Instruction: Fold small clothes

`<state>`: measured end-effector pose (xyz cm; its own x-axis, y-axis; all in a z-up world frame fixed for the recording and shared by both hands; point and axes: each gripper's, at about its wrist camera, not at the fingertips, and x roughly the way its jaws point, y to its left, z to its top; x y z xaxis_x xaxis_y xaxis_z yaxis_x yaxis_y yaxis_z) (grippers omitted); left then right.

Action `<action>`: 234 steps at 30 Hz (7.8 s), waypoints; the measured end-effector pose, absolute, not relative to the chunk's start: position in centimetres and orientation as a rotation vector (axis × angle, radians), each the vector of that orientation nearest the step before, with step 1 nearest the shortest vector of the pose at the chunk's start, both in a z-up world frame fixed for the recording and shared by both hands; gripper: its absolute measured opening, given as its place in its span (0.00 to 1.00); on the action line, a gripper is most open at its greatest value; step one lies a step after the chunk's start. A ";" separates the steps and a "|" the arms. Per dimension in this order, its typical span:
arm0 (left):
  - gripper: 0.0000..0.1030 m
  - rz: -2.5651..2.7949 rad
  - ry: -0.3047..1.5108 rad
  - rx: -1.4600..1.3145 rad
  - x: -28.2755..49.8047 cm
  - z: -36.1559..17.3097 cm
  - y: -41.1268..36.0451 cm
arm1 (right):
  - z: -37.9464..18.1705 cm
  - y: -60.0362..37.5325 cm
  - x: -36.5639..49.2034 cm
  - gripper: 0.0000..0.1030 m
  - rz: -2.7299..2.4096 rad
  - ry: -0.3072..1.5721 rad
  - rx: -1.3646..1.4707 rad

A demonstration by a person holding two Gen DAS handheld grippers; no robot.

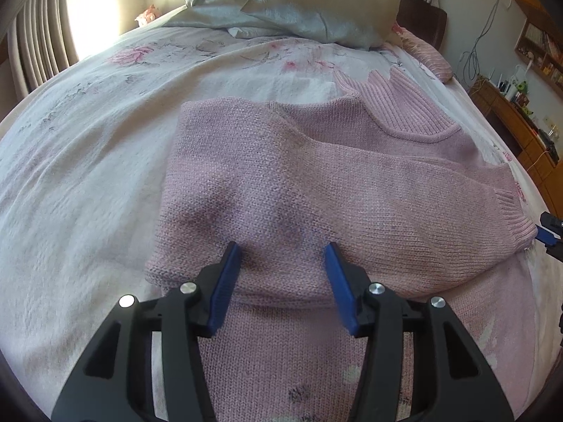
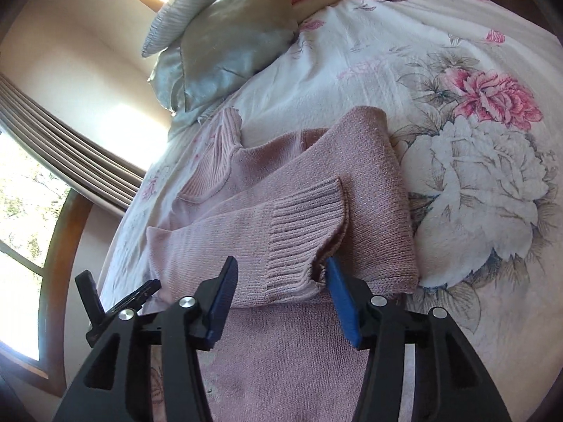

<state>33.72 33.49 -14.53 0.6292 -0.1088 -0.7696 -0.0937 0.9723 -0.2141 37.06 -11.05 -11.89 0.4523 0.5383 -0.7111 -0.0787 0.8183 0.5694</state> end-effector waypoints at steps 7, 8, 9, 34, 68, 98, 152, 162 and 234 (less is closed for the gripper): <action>0.49 -0.017 0.901 -0.246 34.0 -14.7 33.6 | -15.0 -10.4 38.2 0.13 0.265 1.166 0.398; 0.49 -0.022 0.902 -0.246 33.9 -14.8 33.6 | -15.5 -10.4 38.1 0.12 0.261 1.167 0.394; 0.50 -0.026 0.905 -0.250 34.0 -14.9 33.7 | -16.0 -10.4 38.0 0.11 0.255 1.164 0.392; 0.59 -0.211 0.933 -0.345 49.0 -8.4 32.8 | -8.8 -1.3 51.8 0.54 0.465 1.121 0.247; 0.07 -0.570 0.602 -0.333 40.4 -4.4 30.4 | -4.2 1.8 43.8 0.10 0.767 0.746 0.113; 0.34 -0.454 0.892 -0.218 31.2 -13.8 25.3 | -14.3 2.6 33.1 0.17 0.562 1.078 0.098; 0.55 -0.199 1.041 -0.480 0.2 -17.5 35.5 | -17.7 -13.5 2.8 0.48 0.451 1.135 0.419; 0.09 -0.185 1.003 -0.619 -0.9 -17.1 37.4 | -17.0 -12.7 3.3 0.15 0.553 1.105 0.489; 0.08 -0.167 0.844 -0.215 20.0 -13.1 35.4 | -13.0 -8.6 27.4 0.50 0.452 1.057 0.048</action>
